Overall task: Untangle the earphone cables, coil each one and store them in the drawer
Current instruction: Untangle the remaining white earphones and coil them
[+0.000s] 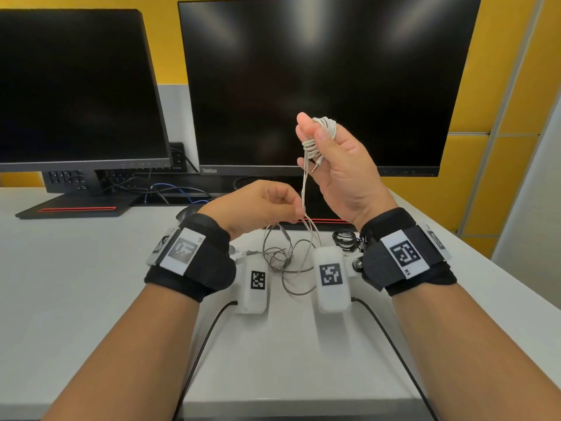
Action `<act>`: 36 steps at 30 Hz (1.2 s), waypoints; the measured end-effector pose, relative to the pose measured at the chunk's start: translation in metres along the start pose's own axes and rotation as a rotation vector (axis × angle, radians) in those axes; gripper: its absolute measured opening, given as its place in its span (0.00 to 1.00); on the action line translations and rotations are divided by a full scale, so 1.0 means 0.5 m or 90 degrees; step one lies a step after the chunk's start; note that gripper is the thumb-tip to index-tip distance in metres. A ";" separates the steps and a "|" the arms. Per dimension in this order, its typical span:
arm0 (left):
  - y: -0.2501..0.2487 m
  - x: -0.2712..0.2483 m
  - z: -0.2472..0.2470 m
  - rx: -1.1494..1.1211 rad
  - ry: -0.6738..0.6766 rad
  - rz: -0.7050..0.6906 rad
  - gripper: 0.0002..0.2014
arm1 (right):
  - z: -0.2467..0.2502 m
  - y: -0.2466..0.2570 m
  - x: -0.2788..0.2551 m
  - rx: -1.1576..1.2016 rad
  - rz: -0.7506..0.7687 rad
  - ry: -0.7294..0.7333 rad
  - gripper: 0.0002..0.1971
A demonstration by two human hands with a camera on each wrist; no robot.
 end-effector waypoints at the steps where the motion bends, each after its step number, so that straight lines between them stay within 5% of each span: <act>1: 0.001 -0.001 0.002 -0.023 0.018 -0.006 0.02 | 0.004 0.000 0.001 -0.046 0.000 -0.026 0.10; 4: -0.004 -0.007 0.006 -0.091 0.028 -0.052 0.03 | 0.016 0.000 -0.004 -0.272 -0.013 -0.072 0.11; 7: -0.017 -0.010 0.028 -0.181 -0.108 -0.119 0.04 | 0.018 -0.017 -0.007 -0.432 -0.072 -0.030 0.14; 14: -0.010 -0.016 0.068 -0.276 -0.317 -0.178 0.05 | 0.006 -0.029 -0.003 -0.549 -0.150 0.054 0.16; 18: -0.007 -0.026 0.077 -0.246 -0.358 -0.150 0.09 | 0.015 -0.021 -0.006 -0.492 -0.170 0.021 0.14; 21: 0.008 0.010 0.109 -0.193 -0.383 0.084 0.11 | 0.028 -0.024 0.001 -0.381 -0.203 -0.045 0.09; 23: 0.025 0.007 0.121 -0.235 -0.446 0.191 0.13 | 0.034 -0.025 0.004 -0.262 -0.197 -0.078 0.15; 27: 0.042 -0.026 0.111 -0.313 -0.606 0.035 0.19 | 0.037 -0.026 -0.001 -0.189 -0.177 -0.095 0.18; 30: 0.023 -0.023 0.102 -0.229 -0.545 -0.024 0.19 | 0.023 -0.023 -0.004 -0.146 -0.172 -0.071 0.17; 36: -0.013 0.004 0.036 -0.105 -0.203 -0.091 0.20 | -0.002 -0.018 -0.012 -0.031 -0.147 0.049 0.11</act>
Point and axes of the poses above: each hand's wrist, its own x-axis towards the middle knuckle, its own z-axis out of the back of the hand, y = z × x, the point moved 4 cm from there along x, towards the middle knuckle, and after that the axes turned 7 degrees about y, right-handed, at the moved point
